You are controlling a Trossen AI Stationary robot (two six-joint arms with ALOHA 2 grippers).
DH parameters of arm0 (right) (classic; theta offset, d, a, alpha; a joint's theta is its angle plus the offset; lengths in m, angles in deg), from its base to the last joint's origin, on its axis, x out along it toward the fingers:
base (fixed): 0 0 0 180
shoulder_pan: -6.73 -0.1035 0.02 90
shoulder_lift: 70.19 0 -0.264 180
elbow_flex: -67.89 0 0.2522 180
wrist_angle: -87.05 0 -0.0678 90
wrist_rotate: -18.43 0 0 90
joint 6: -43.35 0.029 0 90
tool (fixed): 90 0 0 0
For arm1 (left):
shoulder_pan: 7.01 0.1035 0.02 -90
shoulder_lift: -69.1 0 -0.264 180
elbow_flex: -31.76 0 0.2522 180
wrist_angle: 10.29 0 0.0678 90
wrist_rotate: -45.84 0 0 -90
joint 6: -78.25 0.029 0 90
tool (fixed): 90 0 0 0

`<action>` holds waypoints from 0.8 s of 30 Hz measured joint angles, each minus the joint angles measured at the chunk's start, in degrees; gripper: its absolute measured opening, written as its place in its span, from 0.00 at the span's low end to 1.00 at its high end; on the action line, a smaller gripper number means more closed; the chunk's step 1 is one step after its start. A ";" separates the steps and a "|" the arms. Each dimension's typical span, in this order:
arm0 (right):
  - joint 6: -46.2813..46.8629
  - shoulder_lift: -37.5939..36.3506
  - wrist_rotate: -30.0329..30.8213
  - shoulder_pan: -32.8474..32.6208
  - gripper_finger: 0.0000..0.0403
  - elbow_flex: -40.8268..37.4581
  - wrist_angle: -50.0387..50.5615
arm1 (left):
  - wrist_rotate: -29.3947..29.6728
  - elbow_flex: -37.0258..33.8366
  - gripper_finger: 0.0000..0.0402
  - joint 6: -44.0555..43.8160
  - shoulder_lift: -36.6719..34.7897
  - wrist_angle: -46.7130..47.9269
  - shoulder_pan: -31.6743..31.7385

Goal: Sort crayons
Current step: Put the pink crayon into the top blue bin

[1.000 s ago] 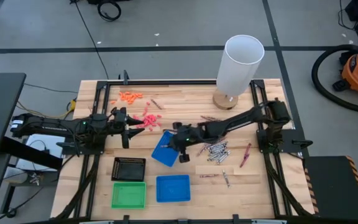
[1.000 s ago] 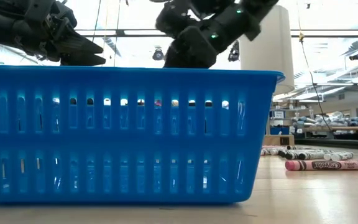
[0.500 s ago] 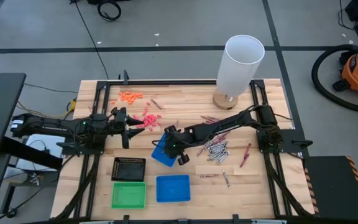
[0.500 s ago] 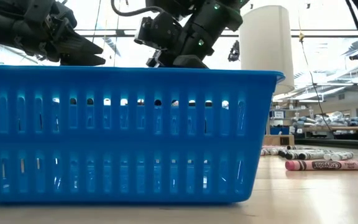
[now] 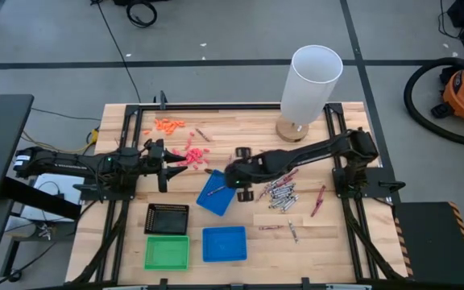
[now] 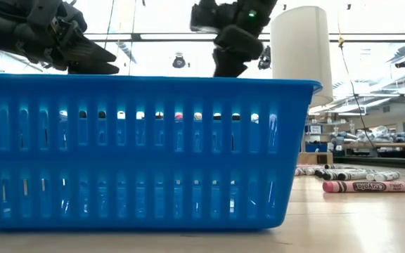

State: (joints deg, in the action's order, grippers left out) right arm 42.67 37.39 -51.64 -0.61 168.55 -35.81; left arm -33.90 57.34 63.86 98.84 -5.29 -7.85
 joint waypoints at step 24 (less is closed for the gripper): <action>6.25 -5.50 -12.03 -5.47 0.32 -20.20 -6.41 | 0.00 0.00 0.45 -0.03 -0.02 -0.13 0.00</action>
State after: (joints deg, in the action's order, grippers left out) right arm 48.92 31.90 -63.67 -6.09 148.35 -42.22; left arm -33.90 57.34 63.83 98.82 -5.41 -7.85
